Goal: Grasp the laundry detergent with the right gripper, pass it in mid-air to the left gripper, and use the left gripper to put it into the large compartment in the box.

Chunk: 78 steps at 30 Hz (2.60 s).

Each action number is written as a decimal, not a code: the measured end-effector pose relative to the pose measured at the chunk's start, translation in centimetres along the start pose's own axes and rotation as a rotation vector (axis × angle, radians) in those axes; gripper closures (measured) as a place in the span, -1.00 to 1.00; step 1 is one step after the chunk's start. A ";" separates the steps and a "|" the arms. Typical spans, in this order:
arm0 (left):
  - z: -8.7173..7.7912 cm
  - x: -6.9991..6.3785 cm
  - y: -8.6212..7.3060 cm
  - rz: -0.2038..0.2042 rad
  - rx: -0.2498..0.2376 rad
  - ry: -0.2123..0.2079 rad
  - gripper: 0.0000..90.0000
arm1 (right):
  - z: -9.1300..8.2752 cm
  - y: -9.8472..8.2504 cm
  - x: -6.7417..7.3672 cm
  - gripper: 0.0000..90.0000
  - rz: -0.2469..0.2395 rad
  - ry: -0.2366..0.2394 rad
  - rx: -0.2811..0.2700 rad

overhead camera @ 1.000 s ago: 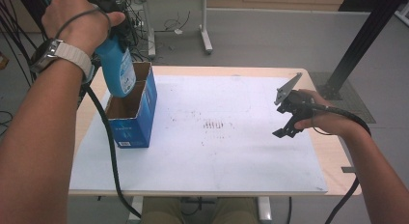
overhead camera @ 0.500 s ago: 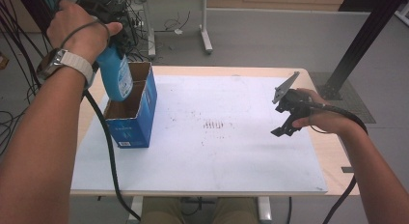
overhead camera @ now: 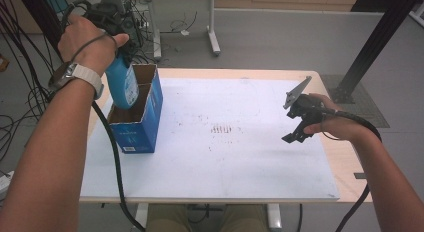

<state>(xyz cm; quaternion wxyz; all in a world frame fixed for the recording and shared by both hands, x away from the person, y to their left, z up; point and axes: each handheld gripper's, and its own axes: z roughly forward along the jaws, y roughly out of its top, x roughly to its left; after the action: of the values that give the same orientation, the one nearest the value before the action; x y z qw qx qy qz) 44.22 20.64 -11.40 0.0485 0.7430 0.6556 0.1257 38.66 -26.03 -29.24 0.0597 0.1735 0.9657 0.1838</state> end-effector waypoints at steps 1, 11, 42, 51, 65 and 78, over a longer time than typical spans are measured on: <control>0.2 -0.1 0.0 -0.001 0.004 -0.002 -0.16 | 0.0 0.0 0.0 -0.78 0.001 0.001 0.003; 2.3 -0.1 -0.1 -0.001 0.018 -0.010 -0.16 | 0.3 -0.4 -0.1 -0.78 0.007 0.004 0.003; 7.1 -0.9 -0.4 0.002 0.014 -0.017 -0.17 | 0.6 -0.9 -0.1 -0.78 0.024 0.009 0.007; 8.8 -0.8 -0.6 0.004 0.022 -0.012 -0.17 | 1.1 -1.3 -0.2 -0.78 0.035 0.015 0.006; 11.1 -1.1 -0.9 0.013 0.026 -0.010 -0.17 | 1.5 -1.5 -0.3 -0.79 0.045 0.018 0.010; 13.0 -1.2 -1.2 0.018 0.033 -0.011 -0.17 | 1.7 -1.9 -0.2 -0.79 0.052 0.023 0.017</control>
<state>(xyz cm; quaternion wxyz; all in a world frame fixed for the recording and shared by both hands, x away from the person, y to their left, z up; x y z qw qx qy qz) 46.17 20.86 -24.39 0.0390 0.7502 0.6506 0.1112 38.58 -27.15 -31.54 0.0422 0.1971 0.9629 0.1793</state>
